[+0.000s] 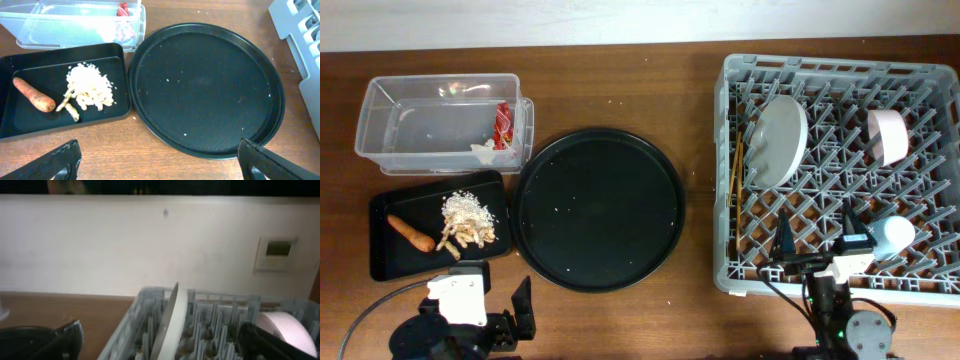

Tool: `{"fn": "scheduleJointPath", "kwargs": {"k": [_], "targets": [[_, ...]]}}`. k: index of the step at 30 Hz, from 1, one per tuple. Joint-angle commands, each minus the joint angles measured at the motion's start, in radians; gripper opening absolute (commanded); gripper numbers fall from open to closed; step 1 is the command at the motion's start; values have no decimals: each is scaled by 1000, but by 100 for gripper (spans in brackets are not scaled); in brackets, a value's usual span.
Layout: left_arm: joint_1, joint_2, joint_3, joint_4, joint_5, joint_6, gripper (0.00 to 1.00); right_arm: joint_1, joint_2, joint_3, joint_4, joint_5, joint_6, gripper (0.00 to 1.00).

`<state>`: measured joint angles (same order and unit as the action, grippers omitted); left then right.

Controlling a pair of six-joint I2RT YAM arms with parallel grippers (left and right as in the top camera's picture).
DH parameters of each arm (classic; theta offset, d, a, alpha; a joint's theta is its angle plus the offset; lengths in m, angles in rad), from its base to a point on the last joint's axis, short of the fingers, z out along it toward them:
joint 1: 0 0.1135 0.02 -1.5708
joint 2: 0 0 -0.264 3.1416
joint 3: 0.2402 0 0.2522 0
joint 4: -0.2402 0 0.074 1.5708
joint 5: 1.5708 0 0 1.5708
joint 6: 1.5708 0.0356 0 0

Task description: Sort waste into correct bins and load items into the dishwasher rack

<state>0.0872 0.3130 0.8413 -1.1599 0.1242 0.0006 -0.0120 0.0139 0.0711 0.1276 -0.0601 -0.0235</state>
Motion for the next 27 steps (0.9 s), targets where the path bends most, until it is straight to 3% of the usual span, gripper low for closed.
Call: {"fn": "scheduleJointPath", "kwargs": {"k": [1, 5, 27], "targets": [[0, -3, -3, 3, 11, 12, 99, 6, -11, -66, 13, 15, -92, 98], [0, -3, -3, 3, 11, 12, 99, 6, -11, -66, -206, 21, -95, 98], [0, -3, -3, 3, 11, 12, 99, 5, -11, -66, -202, 13, -96, 98]]}}
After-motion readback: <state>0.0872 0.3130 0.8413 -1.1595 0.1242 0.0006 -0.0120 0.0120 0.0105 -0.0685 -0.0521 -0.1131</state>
